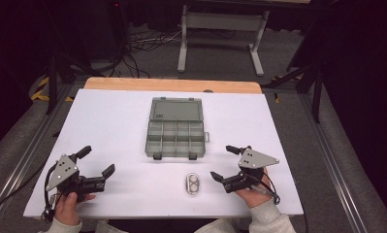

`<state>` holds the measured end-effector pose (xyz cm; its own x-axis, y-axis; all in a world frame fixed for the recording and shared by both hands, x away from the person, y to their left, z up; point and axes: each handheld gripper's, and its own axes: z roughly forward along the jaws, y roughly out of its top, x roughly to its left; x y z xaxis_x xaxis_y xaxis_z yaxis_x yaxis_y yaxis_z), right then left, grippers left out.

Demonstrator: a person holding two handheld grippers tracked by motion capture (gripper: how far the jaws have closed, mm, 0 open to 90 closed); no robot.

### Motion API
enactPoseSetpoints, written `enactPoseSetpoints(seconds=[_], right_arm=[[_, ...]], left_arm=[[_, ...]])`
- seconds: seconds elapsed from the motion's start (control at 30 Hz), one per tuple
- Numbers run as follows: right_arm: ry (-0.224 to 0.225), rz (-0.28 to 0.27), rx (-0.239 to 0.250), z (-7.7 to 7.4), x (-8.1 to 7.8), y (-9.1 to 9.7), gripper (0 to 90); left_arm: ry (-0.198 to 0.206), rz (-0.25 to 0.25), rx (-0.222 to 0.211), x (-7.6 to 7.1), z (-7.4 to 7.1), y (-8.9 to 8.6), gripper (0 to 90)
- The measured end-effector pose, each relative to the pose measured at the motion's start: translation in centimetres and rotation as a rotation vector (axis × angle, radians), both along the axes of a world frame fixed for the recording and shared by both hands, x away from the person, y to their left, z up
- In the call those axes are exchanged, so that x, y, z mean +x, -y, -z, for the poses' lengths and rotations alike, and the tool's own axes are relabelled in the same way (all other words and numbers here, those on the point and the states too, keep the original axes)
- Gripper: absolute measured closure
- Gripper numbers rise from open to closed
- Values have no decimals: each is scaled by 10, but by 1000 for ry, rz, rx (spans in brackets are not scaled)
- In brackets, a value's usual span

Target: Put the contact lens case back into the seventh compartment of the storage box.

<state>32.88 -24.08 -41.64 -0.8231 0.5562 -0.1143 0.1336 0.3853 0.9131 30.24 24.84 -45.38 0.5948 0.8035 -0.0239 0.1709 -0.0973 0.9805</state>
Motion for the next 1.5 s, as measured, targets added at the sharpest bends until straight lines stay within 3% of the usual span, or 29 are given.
enactPoseSetpoints(seconds=[0.43,0.67,1.23,1.5], right_arm=[[-36,-79,-23,-8,9,-27,26],[-25,-107,-34,-13,12,-37,25],[-37,-194,-114,-23,23,-65,25],[-76,-238,-150,-22,28,-74,25]], left_arm=[[-1,10,1,0,-1,0,1],[0,9,2,-1,-1,1,1],[2,12,5,0,-1,1,1],[5,11,4,0,-1,1,1]])
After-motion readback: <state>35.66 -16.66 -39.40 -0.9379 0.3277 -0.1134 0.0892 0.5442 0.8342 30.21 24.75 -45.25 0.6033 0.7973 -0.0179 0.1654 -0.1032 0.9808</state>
